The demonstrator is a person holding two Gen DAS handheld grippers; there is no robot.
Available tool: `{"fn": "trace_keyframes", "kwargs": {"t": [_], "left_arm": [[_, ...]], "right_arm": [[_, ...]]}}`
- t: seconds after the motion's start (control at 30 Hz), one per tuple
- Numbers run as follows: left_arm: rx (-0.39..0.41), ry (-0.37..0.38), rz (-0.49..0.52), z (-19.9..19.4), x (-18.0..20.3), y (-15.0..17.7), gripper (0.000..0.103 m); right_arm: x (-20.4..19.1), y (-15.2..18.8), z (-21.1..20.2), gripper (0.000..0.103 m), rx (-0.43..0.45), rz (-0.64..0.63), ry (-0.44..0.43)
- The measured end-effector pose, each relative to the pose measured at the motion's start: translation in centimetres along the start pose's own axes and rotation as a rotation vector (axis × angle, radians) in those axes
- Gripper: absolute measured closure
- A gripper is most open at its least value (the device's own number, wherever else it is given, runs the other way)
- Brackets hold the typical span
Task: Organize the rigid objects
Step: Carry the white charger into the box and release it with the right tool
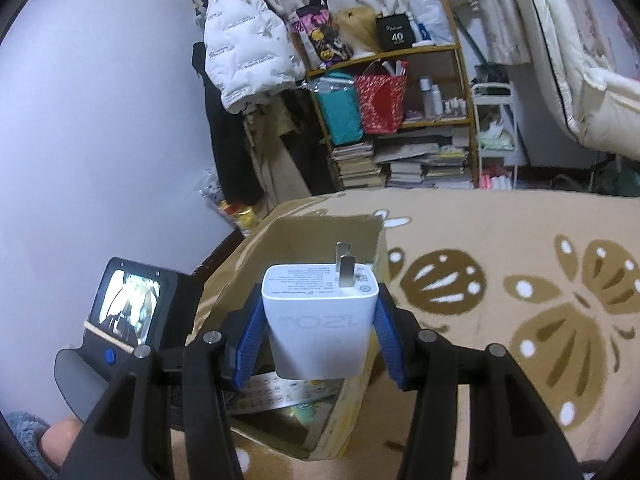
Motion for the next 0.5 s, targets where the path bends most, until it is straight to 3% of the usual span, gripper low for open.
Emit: {"fn": "trace_keyframes", "kwargs": {"t": [0.5], "left_arm": [[0.004,-0.004,0.007,-0.24,0.04,0.10,0.077]], "right_arm": [[1.03,1.06,1.13,0.048,-0.037,0.096,-0.095]]}}
Point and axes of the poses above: each gripper's, at about its wrist camera, not at the fingertips, and z roughly the way its jaws point, x to its right, y to its underside, the point moved 7 cm from there along z, roughly the way its jaws point, and after that the axes turned 2 degrees about -x, right-handed, at the moved point
